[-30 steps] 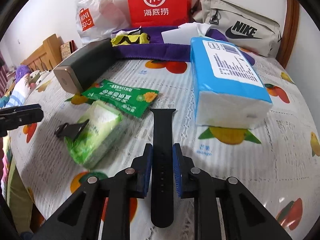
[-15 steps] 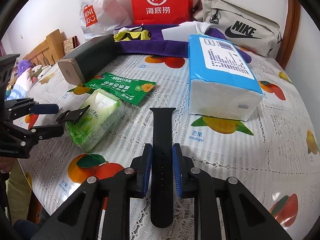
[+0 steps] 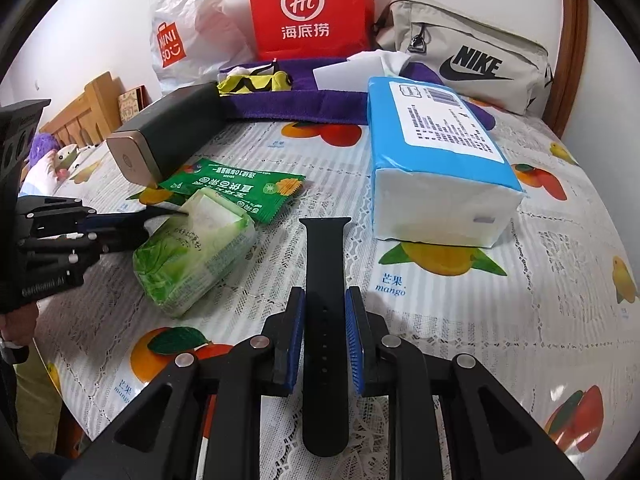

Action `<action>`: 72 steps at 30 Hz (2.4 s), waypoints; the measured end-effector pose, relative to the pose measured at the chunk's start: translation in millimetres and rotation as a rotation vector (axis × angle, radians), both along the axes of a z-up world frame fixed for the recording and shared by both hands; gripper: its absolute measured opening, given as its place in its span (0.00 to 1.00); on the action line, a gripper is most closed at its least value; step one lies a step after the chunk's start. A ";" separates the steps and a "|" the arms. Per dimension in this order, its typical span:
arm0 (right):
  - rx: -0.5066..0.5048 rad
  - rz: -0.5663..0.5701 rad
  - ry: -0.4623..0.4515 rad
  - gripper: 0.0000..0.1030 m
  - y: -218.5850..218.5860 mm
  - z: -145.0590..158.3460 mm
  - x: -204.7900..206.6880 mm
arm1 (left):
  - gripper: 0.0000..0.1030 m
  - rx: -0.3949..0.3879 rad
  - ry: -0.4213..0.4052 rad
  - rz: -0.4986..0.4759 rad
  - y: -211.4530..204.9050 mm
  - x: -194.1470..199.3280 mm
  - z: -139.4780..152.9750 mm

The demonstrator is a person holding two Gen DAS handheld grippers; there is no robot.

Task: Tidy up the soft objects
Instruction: 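Grasp the buckle strap piece with the left tool while the right tool grasps the holed strap piece, then carry both watch-strap pieces over the purple towel with both tools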

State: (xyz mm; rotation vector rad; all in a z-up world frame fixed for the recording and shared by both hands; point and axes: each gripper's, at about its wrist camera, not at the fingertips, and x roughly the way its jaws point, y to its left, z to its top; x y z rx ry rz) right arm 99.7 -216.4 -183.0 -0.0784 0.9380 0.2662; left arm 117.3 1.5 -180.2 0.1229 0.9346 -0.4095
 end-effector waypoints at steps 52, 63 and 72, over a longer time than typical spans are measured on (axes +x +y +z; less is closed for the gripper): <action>0.052 -0.115 -0.176 0.19 -55.9 92.1 -27.1 | 0.05 -0.111 -0.106 0.312 45.9 -41.1 91.7; 0.082 -0.091 -0.187 0.19 -53.7 112.1 -3.3 | 0.05 -0.114 -0.113 0.339 47.0 -21.8 108.3; 0.085 -0.062 -0.192 0.19 -45.4 123.8 35.5 | 0.05 -0.112 -0.112 0.338 45.3 10.6 117.6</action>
